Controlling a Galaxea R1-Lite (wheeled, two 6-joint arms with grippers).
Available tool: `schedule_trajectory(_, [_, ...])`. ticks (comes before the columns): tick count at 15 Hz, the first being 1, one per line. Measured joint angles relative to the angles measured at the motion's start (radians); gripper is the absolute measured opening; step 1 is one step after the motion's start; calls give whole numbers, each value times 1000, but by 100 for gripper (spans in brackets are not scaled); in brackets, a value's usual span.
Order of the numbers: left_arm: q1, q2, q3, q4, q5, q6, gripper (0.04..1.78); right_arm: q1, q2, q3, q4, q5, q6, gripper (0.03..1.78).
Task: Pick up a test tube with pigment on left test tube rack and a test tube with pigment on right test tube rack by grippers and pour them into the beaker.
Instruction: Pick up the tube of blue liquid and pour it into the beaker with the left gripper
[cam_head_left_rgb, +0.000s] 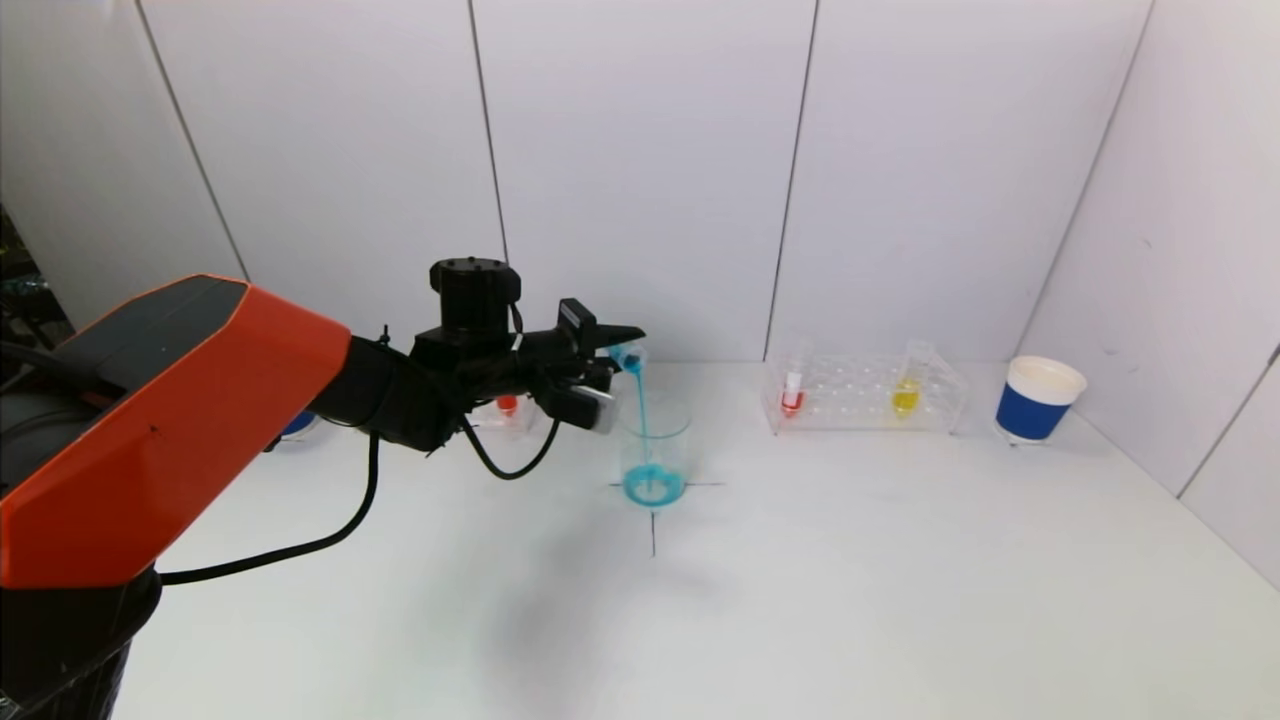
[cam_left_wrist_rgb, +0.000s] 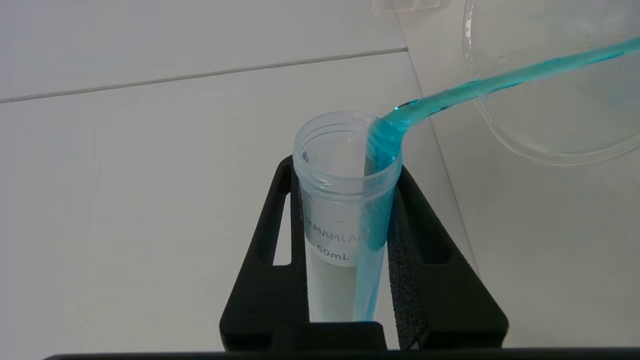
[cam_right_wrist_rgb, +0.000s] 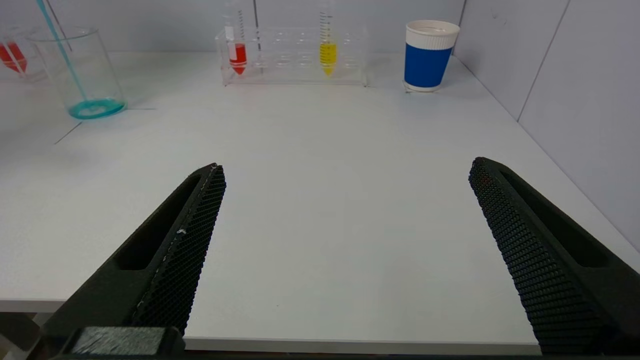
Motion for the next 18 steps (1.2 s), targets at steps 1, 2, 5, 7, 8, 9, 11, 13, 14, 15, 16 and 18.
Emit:
schedule_trajectory(1, [-1, 0, 0, 3, 8, 10, 46, 0, 0, 0, 0, 0, 0, 177])
schedule_trajectory(2, [0, 0, 0, 16, 10, 24, 46, 0, 0, 0, 0, 0, 0, 177])
schedule_trajectory(5, [-1, 0, -2, 33, 24, 43, 46, 0, 0, 0, 0, 0, 0, 177])
schedule_trajectory(7, [-1, 1, -2, 50, 32, 62, 46, 0, 0, 0, 0, 0, 0, 177])
schedule_trajectory(8, [-1, 1, -6, 61, 33, 73, 46, 0, 0, 0, 0, 0, 0, 177])
schedule_trajectory(9, [-2, 1, -11, 75, 41, 82, 46, 0, 0, 0, 0, 0, 0, 177])
schedule_trajectory(11, [-3, 0, -29, 107, 56, 95, 46, 0, 0, 0, 0, 0, 0, 177])
schedule_trajectory(13, [-5, -2, -44, 130, 61, 111, 46, 0, 0, 0, 0, 0, 0, 177])
schedule_trajectory(14, [-8, -4, -49, 144, 67, 120, 46, 0, 0, 0, 0, 0, 0, 177])
schedule_trajectory(15, [-11, -6, -54, 157, 76, 132, 46, 0, 0, 0, 0, 0, 0, 177])
schedule_trajectory(16, [-12, -10, -58, 174, 79, 140, 46, 0, 0, 0, 0, 0, 0, 177])
schedule_trajectory(18, [-18, -16, -62, 186, 92, 151, 46, 0, 0, 0, 0, 0, 0, 177])
